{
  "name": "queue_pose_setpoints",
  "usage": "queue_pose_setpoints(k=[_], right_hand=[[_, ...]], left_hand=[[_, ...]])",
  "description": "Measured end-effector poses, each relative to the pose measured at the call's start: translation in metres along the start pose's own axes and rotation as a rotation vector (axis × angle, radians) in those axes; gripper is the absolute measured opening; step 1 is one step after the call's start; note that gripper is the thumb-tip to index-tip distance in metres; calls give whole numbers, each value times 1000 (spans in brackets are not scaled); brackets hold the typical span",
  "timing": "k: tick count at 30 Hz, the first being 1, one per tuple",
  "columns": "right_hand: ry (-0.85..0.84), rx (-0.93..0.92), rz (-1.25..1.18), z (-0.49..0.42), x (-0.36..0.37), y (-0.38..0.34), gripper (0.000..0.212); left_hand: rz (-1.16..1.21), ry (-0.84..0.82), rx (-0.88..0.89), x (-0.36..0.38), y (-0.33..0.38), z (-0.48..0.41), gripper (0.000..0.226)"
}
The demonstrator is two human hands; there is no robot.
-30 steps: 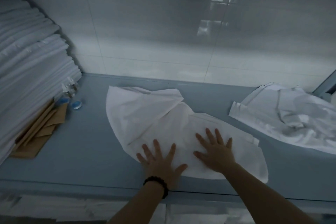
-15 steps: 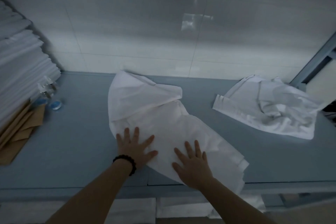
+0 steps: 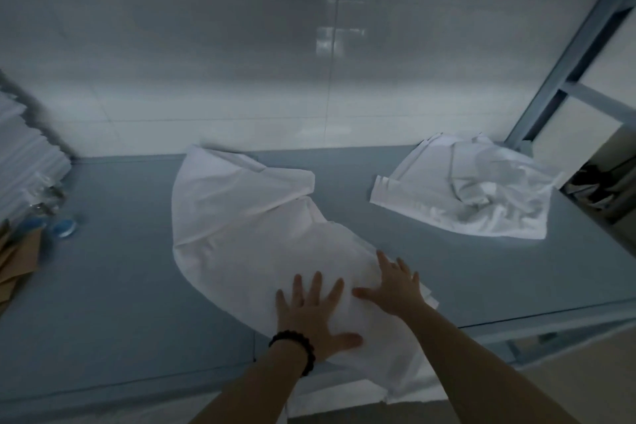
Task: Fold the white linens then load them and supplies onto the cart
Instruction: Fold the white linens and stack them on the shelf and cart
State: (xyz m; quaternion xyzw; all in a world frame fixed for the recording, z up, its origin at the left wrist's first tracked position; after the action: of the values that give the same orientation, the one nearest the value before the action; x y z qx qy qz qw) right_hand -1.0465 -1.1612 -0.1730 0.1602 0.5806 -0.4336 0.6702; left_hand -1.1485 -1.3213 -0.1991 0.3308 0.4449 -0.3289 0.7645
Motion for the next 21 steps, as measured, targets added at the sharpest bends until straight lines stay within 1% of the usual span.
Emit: queue_pose_setpoints(k=[2, 3, 4, 7, 9, 11, 12, 14, 17, 19, 20, 21], right_hand=[[15, 16, 1, -5, 0, 0, 112], [22, 14, 12, -6, -1, -2, 108], [23, 7, 31, -8, -2, -4, 101], [25, 9, 67, -9, -7, -10, 66], [66, 25, 53, -6, -11, -13, 46], [114, 22, 31, 1, -16, -17, 32], [144, 9, 25, 6, -18, -20, 28], [234, -32, 38, 17, -27, -29, 24], [430, -175, 80, 38, -47, -53, 16], [602, -321, 137, 54, -61, -74, 12], [666, -392, 163, 62, -67, -85, 12], [698, -456, 194, 69, -71, -95, 13]], left_hand=[[3, -6, -6, 1, -2, -1, 105], [4, -7, -5, 1, -2, -1, 104], [3, -6, -5, 0, -2, -1, 104], [-8, -15, -1, -1, -1, 1, 104], [-24, -20, 10, -5, 2, 2, 103], [-50, -5, 12, -13, 4, 4, 96], [-67, 33, 12, -19, 6, 5, 90], [-67, 162, 8, -36, 9, 4, 82], [-5, 321, 48, -69, 15, -2, 95], [-19, 349, 96, -90, 19, -9, 99], [-38, 351, 105, -100, 19, -12, 95], [-55, 354, 108, -109, 17, -15, 86]])
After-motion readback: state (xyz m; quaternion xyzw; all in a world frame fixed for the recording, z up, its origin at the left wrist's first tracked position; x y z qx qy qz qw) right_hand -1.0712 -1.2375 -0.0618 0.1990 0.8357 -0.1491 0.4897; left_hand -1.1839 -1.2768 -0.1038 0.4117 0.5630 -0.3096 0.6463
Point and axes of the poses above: each hand's wrist, its own z-axis away from the middle knuckle, its own x-axis out of the palm, y = z × x, the point moved 5 cm from there along -z, towards the middle knuckle, and after that the axes turned 5 degrees about -x, right-handed, at the moved point
